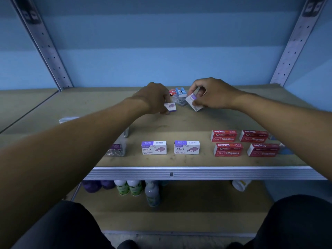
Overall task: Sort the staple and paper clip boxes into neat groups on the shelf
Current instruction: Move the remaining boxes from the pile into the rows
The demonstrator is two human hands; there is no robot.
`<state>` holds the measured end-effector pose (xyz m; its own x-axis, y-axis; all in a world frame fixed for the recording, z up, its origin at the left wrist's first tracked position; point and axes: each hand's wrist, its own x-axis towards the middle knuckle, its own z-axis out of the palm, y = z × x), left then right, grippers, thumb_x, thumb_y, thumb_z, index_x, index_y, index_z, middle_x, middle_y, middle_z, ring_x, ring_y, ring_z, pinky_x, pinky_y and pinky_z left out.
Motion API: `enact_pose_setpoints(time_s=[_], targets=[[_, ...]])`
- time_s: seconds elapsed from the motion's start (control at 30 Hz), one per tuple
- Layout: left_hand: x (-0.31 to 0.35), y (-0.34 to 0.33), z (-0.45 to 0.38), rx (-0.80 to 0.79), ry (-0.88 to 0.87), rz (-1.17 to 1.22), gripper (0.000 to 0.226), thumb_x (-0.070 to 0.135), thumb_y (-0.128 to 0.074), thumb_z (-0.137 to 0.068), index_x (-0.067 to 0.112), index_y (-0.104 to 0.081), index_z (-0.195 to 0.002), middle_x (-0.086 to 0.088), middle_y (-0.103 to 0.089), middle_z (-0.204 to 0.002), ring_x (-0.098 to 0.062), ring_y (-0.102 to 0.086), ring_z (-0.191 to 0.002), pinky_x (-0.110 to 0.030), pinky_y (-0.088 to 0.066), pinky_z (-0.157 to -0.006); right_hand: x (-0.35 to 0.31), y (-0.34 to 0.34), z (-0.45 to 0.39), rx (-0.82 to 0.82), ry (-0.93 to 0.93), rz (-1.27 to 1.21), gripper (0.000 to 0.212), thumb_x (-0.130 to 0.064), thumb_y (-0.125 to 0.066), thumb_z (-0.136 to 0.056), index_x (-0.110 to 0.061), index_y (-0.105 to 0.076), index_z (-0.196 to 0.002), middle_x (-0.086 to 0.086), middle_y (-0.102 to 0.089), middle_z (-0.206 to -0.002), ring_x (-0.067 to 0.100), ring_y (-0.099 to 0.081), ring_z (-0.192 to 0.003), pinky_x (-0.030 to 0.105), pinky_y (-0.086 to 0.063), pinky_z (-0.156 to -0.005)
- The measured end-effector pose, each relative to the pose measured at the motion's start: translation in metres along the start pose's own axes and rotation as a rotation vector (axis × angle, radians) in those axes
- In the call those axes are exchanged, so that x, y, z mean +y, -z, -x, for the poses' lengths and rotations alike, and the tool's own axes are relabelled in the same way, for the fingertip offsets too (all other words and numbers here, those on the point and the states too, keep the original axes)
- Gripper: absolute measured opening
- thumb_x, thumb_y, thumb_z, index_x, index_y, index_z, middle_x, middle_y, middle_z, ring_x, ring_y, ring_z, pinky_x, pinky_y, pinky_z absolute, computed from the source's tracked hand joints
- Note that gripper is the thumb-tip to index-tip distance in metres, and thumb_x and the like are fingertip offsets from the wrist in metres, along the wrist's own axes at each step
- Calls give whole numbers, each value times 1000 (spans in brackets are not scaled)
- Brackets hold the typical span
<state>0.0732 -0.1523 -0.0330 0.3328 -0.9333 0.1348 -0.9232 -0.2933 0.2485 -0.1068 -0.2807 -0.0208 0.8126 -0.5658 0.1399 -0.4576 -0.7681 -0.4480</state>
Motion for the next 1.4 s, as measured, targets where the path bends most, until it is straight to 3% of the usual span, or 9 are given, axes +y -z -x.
enact_pose_setpoints(time_s=[0.17, 0.33, 0.53, 0.77, 0.93, 1.03, 1.13, 1.23, 1.4], targets=[[10, 5, 12, -3, -16, 20, 34, 17, -91, -62, 15, -76, -92, 4, -68, -92, -16, -65, -89, -35, -56, -80, -5, 10, 13, -111, 13, 81, 32, -11, -73, -81, -35, -76, -101, -6, -67, -94, 15, -67, -78, 29, -55, -72], [20, 13, 21, -40, -12, 27, 32, 15, -92, -60, 15, -75, -87, 8, -65, -78, -15, -64, -78, -31, -54, -73, -6, 14, 23, -199, -40, 60, 36, -7, -81, -79, -30, -74, -106, -5, -71, -91, 10, -66, -63, 21, -51, -59], [25, 19, 28, -109, 7, 55, 26, 11, -90, -65, 18, -73, -83, 2, -70, -83, -7, -61, -61, -25, -53, -59, -7, 13, 29, -178, -56, 99, 40, -13, -84, -77, -30, -71, -110, -10, -72, -92, 7, -66, -73, 22, -45, -62], [23, 19, 30, -106, -8, 47, 22, 15, -88, -70, 22, -72, -83, 5, -70, -87, -7, -62, -67, -25, -51, -60, -5, 20, 34, -164, -53, 89, 19, -23, -77, -82, -34, -75, -98, -11, -73, -93, 7, -70, -77, 28, -55, -80], [21, 15, 28, -79, -36, 22, 21, 22, -83, -76, 21, -75, -95, 10, -64, -88, -9, -59, -86, -21, -41, -70, -3, 26, 36, -170, -37, -20, 11, -28, -73, -88, -30, -79, -97, -14, -74, -94, 3, -71, -73, 22, -58, -73], [21, 14, 27, -72, -50, 4, 22, 22, -82, -77, 20, -76, -99, 11, -61, -88, -9, -58, -87, -22, -40, -72, -1, 23, 33, -226, -11, 39, 16, -25, -80, -83, -33, -78, -97, -10, -75, -93, 2, -69, -68, 21, -55, -69], [22, 15, 26, -86, -42, -5, 24, 23, -83, -76, 21, -77, -99, 11, -62, -89, -10, -59, -87, -22, -41, -70, 0, 20, 35, -255, -35, -62, 18, -15, -74, -89, -30, -77, -99, -2, -75, -90, 15, -75, -70, 26, -58, -75], [20, 17, 26, -112, -22, 22, 22, 24, -86, -73, 24, -78, -93, 11, -66, -85, -15, -67, -88, -24, -49, -66, 1, 18, 35, -271, -64, -108, 19, -13, -69, -93, -27, -78, -103, 1, -74, -90, 16, -76, -68, 24, -57, -73], [20, 20, 30, -144, -28, 15, 23, 24, -86, -73, 23, -78, -94, 13, -69, -82, -13, -70, -80, -19, -48, -60, -2, 15, 34, -265, -37, 26, 22, -33, -80, -82, -32, -77, -103, -14, -72, -91, 8, -68, -85, 27, -50, -81]])
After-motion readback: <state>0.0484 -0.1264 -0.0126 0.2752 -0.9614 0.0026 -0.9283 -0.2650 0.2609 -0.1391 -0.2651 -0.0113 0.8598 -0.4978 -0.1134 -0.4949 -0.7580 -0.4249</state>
